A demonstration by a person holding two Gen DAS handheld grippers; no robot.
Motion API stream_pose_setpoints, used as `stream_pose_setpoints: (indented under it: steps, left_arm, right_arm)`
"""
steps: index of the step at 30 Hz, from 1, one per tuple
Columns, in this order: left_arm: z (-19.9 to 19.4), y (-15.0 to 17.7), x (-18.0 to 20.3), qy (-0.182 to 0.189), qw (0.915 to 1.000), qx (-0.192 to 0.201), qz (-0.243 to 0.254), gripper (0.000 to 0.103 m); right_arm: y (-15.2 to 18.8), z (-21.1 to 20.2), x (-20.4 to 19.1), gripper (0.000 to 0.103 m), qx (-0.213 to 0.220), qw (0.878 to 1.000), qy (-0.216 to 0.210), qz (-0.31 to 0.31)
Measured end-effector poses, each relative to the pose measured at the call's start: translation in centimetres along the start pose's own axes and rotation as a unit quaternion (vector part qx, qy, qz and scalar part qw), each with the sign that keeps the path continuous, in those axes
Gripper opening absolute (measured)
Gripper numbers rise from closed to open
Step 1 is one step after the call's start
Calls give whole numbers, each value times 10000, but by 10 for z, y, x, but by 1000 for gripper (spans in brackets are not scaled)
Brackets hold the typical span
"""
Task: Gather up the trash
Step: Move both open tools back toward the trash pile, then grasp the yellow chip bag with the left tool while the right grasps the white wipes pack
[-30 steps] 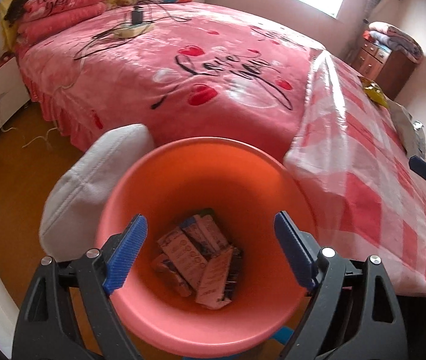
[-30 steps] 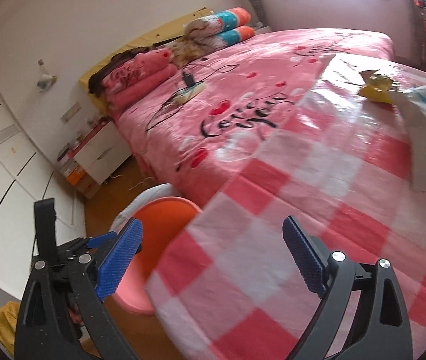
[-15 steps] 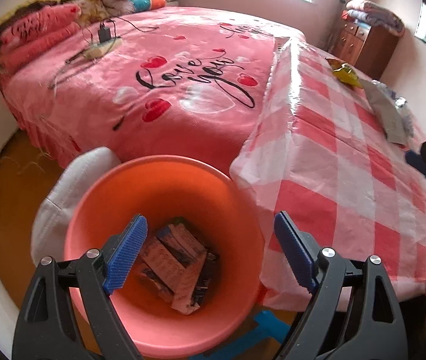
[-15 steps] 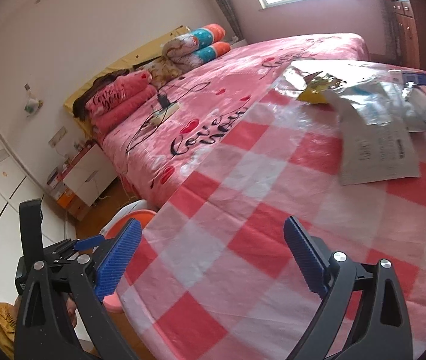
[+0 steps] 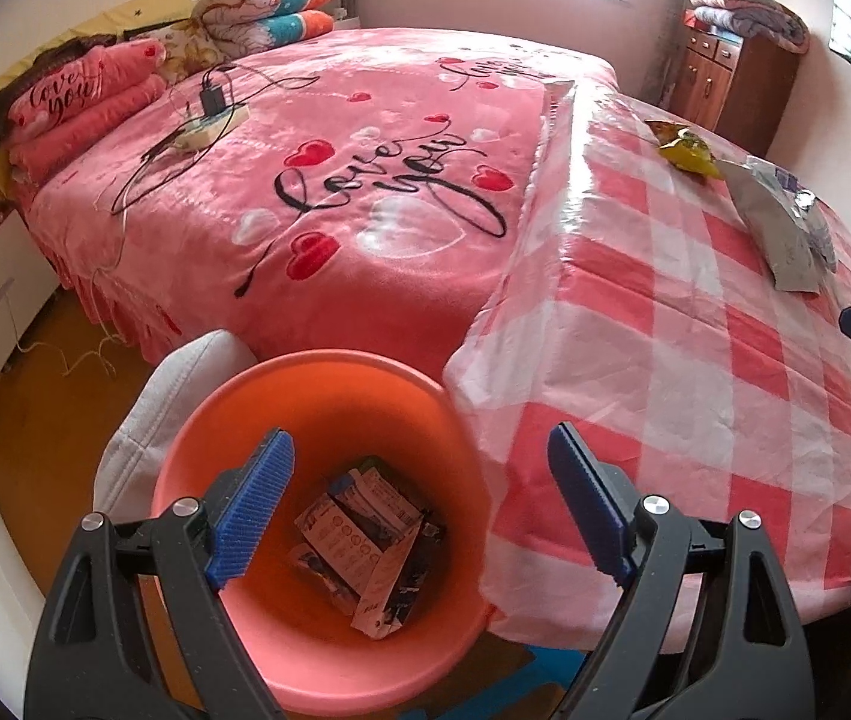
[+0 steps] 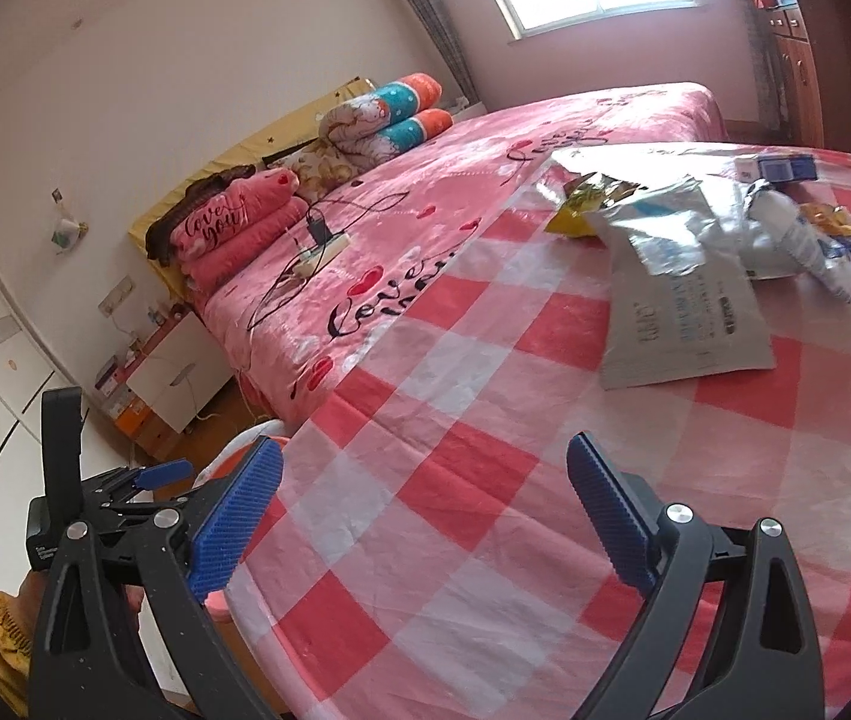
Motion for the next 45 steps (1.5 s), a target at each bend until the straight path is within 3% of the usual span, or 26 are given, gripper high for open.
stream_pose_setpoints:
  steps: [19,28,36,45]
  left_arm:
    - [-16,-48,119,687,9944,329,733,87]
    - [-10,-91,200,1431,9852,478,810,87]
    - [39,-154,247,1531,9856,450,566,87]
    - [134,-213,253,1280,9916,-81,147,87]
  right_arm:
    - [-26,-61,74,95,628,9959,593,259]
    - [-33,-89,120,95,819,9899,1019,546]
    - [-31,-103,152,95,877,9859,1064,951]
    - [-28,-99,167,95,763,9860,1003,1095]
Point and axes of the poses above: each gripper's, at about its wrist camera, not at the fingertips, and z roughly the way its jaws point, x to its right, y to its underside, the point moved 6 cm from there along z, roughly the way its jaws point, and after that the axes turned 6 degrees about x, right-handed, at the moved point
